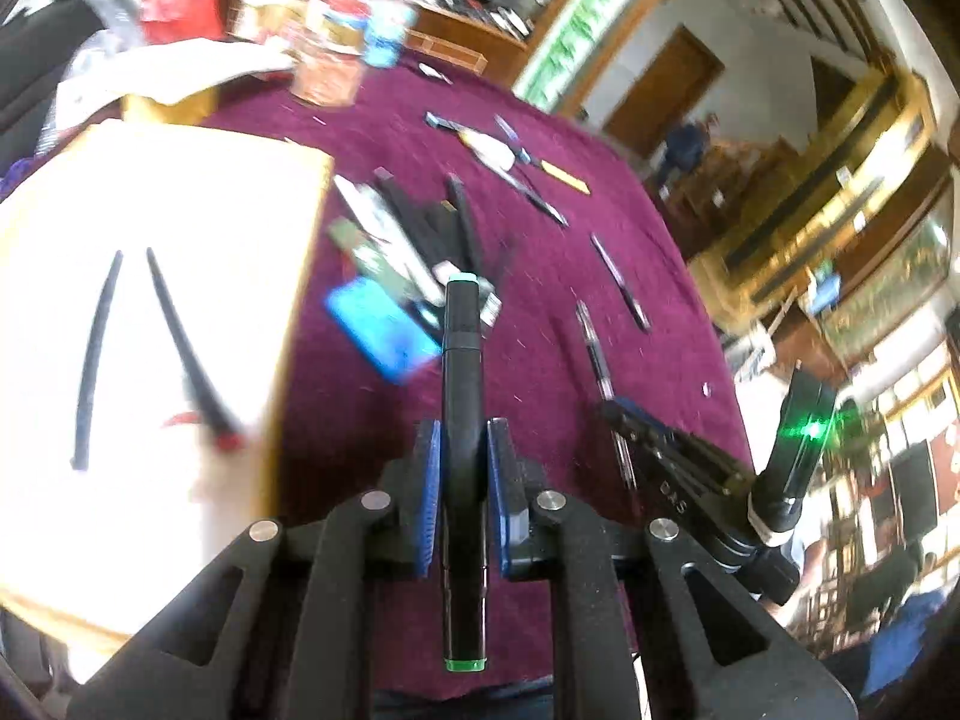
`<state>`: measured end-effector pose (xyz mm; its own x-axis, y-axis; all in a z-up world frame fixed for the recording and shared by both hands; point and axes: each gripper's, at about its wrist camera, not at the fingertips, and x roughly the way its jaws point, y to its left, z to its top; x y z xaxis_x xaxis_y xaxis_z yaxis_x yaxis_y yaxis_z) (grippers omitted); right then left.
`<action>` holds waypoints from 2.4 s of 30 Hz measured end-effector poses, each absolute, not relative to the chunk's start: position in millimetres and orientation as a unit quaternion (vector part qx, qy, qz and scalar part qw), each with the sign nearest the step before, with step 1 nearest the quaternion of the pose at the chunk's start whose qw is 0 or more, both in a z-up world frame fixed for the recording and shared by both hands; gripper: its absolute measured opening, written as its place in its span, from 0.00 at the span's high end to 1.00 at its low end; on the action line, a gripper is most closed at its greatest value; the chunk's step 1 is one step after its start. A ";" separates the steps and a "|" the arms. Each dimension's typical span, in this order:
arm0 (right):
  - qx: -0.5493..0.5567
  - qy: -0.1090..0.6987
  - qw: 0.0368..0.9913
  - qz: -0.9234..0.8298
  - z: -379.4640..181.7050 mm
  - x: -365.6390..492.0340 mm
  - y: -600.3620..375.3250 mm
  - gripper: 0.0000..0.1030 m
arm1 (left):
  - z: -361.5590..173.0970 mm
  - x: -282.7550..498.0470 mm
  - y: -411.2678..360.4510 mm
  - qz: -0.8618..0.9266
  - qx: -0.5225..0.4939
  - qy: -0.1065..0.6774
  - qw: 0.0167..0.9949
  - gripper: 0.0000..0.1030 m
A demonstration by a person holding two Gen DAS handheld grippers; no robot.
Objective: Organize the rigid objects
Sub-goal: 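Carry the clear pen and green-capped marker into the tray beside the other markers, then open both tools to release the pen and marker, then withdraw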
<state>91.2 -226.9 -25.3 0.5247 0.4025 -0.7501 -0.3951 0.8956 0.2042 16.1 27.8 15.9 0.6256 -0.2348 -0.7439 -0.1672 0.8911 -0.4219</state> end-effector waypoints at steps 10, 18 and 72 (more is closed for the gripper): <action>0.044 0.417 0.802 0.427 11.7 62.3 -121.6 0.94 | 37.4 -31.9 144.3 0.075 -0.316 0.378 0.867 0.88; 0.041 0.452 0.760 0.464 12.2 67.9 -44.9 0.93 | 19.1 -19.4 193.9 0.115 -0.331 0.378 0.857 0.88; 0.037 0.490 0.809 0.322 -37.4 104.7 -188.0 0.45 | 19.7 24.5 39.2 0.064 -0.190 0.406 0.892 0.50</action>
<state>104.7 -188.0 -37.4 0.3123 0.5568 -0.7697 -0.4840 0.7904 0.3755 24.5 39.2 19.7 0.6618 -0.0399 -0.7486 -0.2684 0.9198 -0.2863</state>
